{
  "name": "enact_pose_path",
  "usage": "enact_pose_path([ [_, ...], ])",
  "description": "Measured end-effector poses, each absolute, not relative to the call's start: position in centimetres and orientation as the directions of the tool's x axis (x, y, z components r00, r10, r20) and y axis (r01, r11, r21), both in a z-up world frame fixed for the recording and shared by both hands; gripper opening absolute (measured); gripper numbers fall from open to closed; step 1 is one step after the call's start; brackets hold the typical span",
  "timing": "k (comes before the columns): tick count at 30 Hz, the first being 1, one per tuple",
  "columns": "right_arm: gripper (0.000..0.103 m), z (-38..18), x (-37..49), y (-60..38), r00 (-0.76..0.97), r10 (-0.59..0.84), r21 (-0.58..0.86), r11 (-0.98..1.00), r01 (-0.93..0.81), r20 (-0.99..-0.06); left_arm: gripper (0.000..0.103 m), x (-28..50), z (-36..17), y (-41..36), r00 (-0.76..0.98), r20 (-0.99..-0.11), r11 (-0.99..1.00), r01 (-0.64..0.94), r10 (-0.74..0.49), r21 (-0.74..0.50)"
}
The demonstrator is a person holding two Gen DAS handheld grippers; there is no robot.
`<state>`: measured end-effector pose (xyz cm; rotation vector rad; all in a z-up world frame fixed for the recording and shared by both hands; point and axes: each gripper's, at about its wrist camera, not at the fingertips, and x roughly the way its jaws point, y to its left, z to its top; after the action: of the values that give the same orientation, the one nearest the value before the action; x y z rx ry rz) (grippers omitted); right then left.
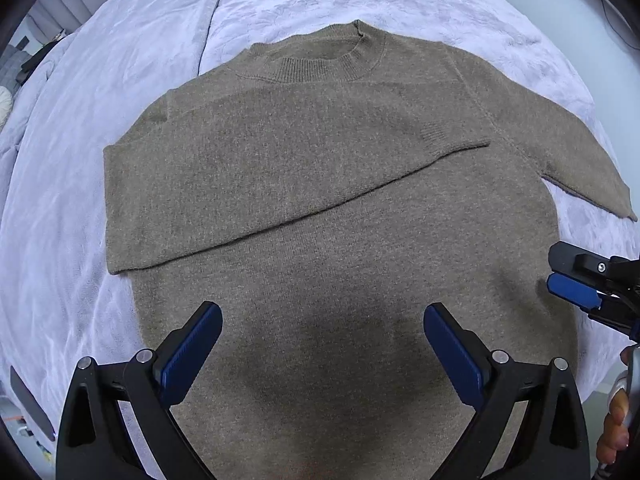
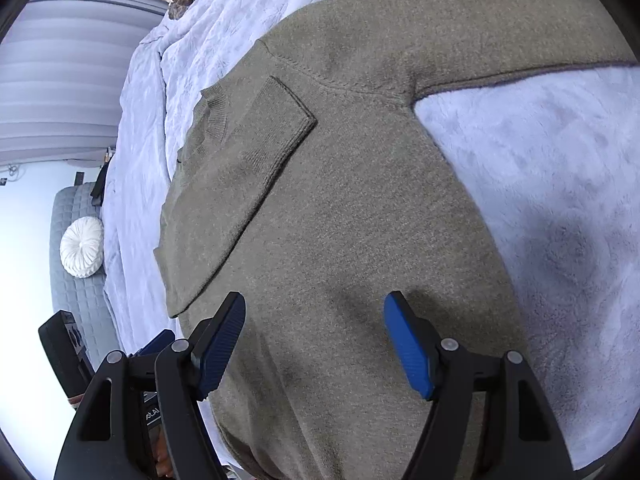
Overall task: Fold small clothes
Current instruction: 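Move the right tool to the other sleeve's cuff, then grasp the sleeve cuff with the right tool and lift it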
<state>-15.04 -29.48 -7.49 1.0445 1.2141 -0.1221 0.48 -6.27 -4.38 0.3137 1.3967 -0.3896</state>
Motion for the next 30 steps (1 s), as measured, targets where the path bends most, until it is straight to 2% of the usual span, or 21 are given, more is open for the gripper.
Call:
enact_pose_path([
  [14, 0.075, -8.8, -17.6, -33.5, 0.443, 0.416, 0.606, 0.494, 0.624, -0.794, 0.101, -1.5, -4.6, -11.7, 0.069, -0.984, 0.867, 0.485, -0.166, -0.113],
  [23, 0.075, -8.1, -24.0, -45.8, 0.616, 0.18, 0.641, 0.272, 0.718, -0.767, 0.101, -0.1, -3.5, -15.4, 0.122, -0.976, 0.858, 0.505, -0.181, -0.096],
  [30, 0.075, -8.7, -27.9, -53.2, 0.683, 0.007, 0.679, 0.112, 0.725, -0.73, 0.101, 1.3, -5.6, -15.8, 0.09, -0.984, 0.884, 0.459, -0.151, -0.093],
])
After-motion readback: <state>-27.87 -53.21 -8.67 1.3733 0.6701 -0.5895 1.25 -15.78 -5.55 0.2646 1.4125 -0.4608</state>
